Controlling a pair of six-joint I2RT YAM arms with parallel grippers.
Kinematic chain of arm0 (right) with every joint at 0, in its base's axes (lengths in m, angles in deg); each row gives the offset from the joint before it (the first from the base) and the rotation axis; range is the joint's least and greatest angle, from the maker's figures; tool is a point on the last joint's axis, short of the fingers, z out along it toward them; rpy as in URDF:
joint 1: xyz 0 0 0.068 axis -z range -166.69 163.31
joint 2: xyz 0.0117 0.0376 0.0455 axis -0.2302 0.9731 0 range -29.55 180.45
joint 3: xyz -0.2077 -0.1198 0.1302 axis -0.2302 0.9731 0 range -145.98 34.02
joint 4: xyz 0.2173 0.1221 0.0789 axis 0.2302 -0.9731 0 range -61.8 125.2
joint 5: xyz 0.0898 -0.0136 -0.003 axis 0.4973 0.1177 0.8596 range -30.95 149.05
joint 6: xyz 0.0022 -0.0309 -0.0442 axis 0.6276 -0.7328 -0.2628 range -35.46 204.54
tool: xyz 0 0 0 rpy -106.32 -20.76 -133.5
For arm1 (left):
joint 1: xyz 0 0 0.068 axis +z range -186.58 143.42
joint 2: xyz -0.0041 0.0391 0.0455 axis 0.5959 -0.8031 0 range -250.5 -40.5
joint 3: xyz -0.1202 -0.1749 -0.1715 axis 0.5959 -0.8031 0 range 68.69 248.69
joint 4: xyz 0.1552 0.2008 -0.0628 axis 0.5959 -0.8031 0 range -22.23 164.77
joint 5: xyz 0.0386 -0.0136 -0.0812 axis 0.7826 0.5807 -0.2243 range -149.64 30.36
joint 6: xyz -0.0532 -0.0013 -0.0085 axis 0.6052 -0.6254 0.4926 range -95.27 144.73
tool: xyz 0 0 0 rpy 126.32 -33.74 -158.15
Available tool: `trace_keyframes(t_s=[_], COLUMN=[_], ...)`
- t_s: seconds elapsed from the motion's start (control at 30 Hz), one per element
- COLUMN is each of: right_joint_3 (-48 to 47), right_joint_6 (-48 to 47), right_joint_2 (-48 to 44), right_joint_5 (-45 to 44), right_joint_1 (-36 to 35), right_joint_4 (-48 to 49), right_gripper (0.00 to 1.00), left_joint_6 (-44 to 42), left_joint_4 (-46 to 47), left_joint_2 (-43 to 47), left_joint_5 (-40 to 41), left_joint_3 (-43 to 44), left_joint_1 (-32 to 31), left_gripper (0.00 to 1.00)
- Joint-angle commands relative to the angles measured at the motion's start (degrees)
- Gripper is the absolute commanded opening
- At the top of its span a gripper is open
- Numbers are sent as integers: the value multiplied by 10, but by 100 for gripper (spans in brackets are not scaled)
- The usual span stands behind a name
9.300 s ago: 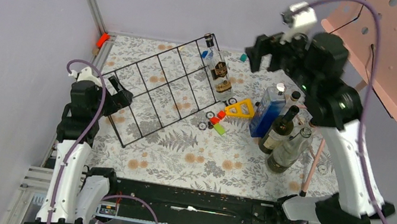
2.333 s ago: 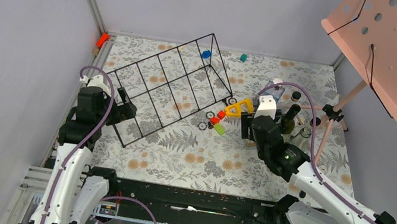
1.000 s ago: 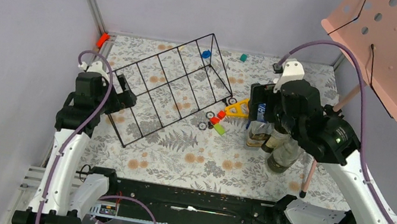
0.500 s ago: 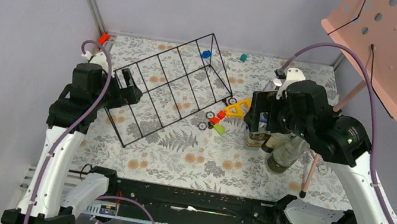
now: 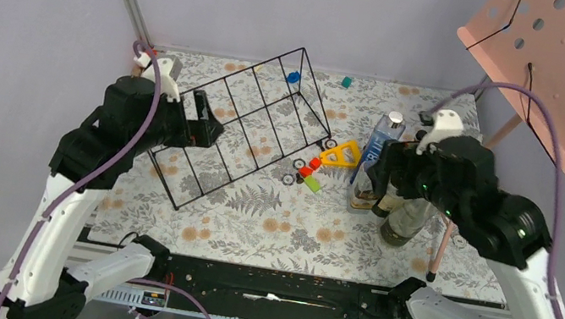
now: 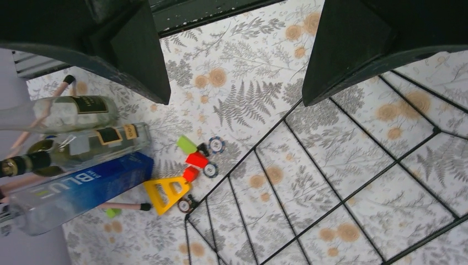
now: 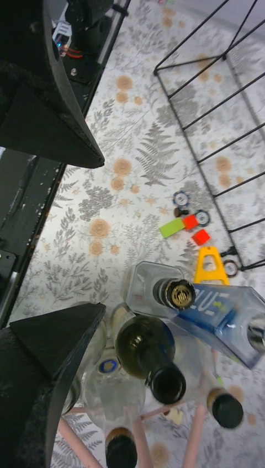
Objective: Take the wine bottle off the wine rack
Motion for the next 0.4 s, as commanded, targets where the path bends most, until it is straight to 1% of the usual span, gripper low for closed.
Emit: trace_keyframes(t_s=[0.0, 0.13, 0.2, 0.3, 0.37], right_joint_3=[7, 4, 12, 37, 52], right_joint_6=[-23, -35, -35, -34, -34], right_joint_2=[-69, -109, -128, -153, -165], right_joint_5=[-51, -60, -75, -88, -93], right_joint_1=[4, 4, 4, 4, 4], right_joint_4=[57, 90, 112, 143, 158], right_gripper=[99, 99, 100, 100, 100], left_joint_6=[15, 15, 14, 14, 14], left_joint_4=[-18, -34, -31, -28, -17], left_joint_2=[-37, -65, -73, -82, -79], left_joint_5=[35, 23, 13, 6, 6], left_joint_3=[91, 161, 179, 186, 173], left_joint_1=[-35, -40, -40, -40, -40], left_gripper=[99, 99, 99, 99, 99])
